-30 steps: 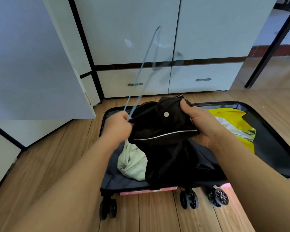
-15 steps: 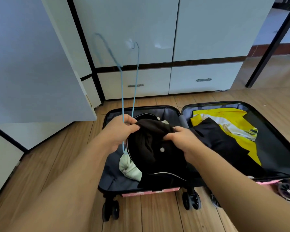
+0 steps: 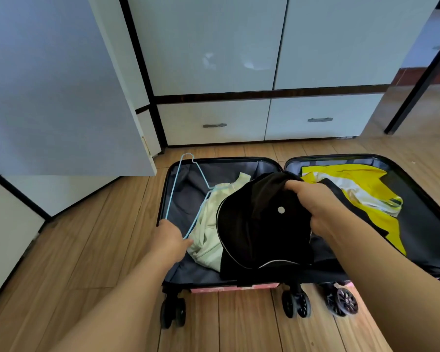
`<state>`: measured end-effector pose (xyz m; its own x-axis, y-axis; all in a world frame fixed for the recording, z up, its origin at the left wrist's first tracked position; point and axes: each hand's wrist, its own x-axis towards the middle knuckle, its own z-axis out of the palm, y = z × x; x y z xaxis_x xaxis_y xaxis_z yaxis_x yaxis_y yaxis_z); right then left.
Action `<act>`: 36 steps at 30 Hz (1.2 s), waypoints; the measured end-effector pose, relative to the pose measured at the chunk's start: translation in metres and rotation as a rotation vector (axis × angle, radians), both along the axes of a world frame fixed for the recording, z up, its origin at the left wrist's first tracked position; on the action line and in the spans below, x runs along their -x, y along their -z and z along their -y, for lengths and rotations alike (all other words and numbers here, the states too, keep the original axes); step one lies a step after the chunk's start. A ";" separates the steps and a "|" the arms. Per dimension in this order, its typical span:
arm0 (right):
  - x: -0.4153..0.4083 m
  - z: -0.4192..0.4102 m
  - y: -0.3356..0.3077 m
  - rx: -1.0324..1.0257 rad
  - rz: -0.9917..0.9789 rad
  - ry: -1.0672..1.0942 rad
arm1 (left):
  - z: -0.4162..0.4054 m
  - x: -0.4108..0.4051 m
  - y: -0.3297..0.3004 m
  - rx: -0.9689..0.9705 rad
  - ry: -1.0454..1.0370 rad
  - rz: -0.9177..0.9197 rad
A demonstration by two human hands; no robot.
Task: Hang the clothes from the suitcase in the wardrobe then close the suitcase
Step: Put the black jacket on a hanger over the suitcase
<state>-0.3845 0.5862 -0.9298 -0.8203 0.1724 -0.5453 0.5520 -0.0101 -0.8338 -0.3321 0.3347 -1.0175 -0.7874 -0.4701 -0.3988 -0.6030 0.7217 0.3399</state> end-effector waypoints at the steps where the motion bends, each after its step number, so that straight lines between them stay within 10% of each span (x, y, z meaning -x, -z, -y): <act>1: 0.002 -0.002 -0.005 -0.006 -0.018 0.012 | 0.002 -0.002 0.004 0.023 0.014 0.034; 10: 0.002 0.004 -0.027 0.051 -0.056 -0.068 | -0.010 0.004 -0.012 0.306 0.366 0.334; 14: 0.000 0.013 -0.027 0.003 -0.073 -0.126 | -0.023 0.029 -0.051 0.211 0.153 -0.072; 18: -0.004 0.023 -0.031 0.073 -0.157 -0.226 | -0.067 0.037 -0.112 -0.592 0.274 -0.386; 25: -0.004 -0.018 -0.038 0.390 -0.016 -0.362 | -0.067 0.036 -0.101 -0.279 0.494 -0.359; 27: -0.003 -0.037 -0.031 0.142 -0.092 -0.377 | -0.061 0.034 -0.100 -0.506 0.244 -0.393; 31: 0.006 -0.049 0.002 -0.983 -0.341 -0.228 | -0.063 0.036 -0.106 -1.147 -0.317 -0.315; 36: -0.029 0.016 -0.003 -0.833 -0.996 -0.237 | -0.078 0.040 -0.103 -1.143 -0.480 -0.293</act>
<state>-0.3558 0.5703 -0.9269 -0.8625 -0.0418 0.5043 -0.3799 0.7119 -0.5907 -0.3723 0.4126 -0.9143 -0.7611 -0.2360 -0.6042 -0.5187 -0.3380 0.7853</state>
